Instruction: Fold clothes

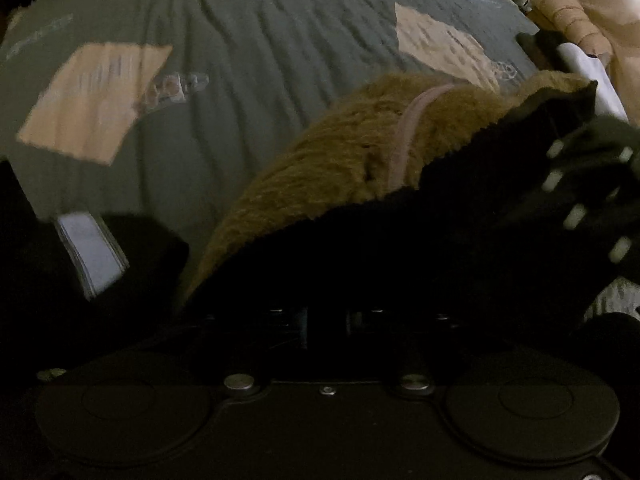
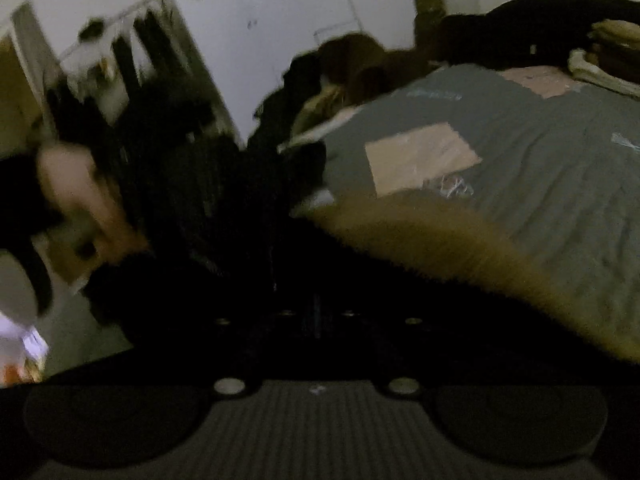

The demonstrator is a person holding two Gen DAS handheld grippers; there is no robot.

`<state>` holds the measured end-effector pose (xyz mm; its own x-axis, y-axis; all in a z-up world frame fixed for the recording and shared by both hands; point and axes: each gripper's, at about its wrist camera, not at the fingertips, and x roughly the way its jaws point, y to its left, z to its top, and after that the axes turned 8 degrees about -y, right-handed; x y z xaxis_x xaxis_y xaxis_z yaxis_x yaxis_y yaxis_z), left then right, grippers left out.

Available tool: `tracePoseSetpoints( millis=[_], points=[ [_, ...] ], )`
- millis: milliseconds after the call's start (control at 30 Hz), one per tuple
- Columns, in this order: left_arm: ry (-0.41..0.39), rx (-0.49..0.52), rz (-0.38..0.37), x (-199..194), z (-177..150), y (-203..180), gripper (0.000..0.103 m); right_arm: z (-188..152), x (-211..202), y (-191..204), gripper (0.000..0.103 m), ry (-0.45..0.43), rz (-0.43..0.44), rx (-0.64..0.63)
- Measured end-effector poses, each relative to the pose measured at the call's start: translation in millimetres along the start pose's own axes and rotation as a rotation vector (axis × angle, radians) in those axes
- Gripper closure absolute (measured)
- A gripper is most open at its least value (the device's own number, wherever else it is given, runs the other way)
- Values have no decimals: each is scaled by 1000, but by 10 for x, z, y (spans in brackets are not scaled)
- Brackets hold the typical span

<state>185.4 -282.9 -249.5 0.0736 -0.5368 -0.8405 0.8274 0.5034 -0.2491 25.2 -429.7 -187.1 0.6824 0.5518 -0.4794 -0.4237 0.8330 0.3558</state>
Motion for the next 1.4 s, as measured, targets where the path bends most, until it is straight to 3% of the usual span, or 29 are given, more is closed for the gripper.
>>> tracePoseSetpoints(
  millis=[100, 267, 300, 400, 500, 600, 700, 833, 900, 1000, 1100, 1233, 1300, 1400],
  points=[
    [11, -3, 1, -8, -35, 15, 87, 42, -96, -54, 103, 11, -22, 8],
    [29, -8, 2, -21, -94, 39, 87, -18, 105, 96, 98, 112, -45, -104],
    [32, -9, 2, -24, -106, 44, 87, -42, 163, 151, 95, 130, -46, -131],
    [42, -12, 2, -32, -139, 55, 87, -148, 447, 327, 58, 188, -50, -230],
    [45, -13, -7, -40, -141, 60, 87, -302, 787, 462, 50, 256, -51, -332],
    [47, -17, -21, -33, -142, 76, 87, -429, 1046, 555, 39, 298, -110, -432],
    [51, -20, -40, -8, -158, 74, 87, -540, 1276, 536, 35, 344, -166, -473],
    [57, -23, -45, 18, -204, 75, 87, -631, 1443, 470, 38, 357, -182, -432],
    [51, -39, -37, 3, -212, 109, 85, -604, 1409, 432, 66, 335, -156, -373],
    [41, -47, -26, -34, -217, 141, 82, -495, 1271, 299, 87, 296, -126, -210],
    [25, -22, -17, -110, -208, 91, 72, -384, 1082, 198, 91, 263, -84, -59],
    [-12, 27, 10, -242, -184, -22, 43, -284, 764, 166, 91, 215, -46, 39],
    [-28, 43, 13, -274, -165, -76, 46, -230, 648, 184, 91, 201, -40, 54],
    [-33, 39, -23, -308, -110, -135, 78, -147, 481, 225, 91, 178, -34, 72]
  ],
)
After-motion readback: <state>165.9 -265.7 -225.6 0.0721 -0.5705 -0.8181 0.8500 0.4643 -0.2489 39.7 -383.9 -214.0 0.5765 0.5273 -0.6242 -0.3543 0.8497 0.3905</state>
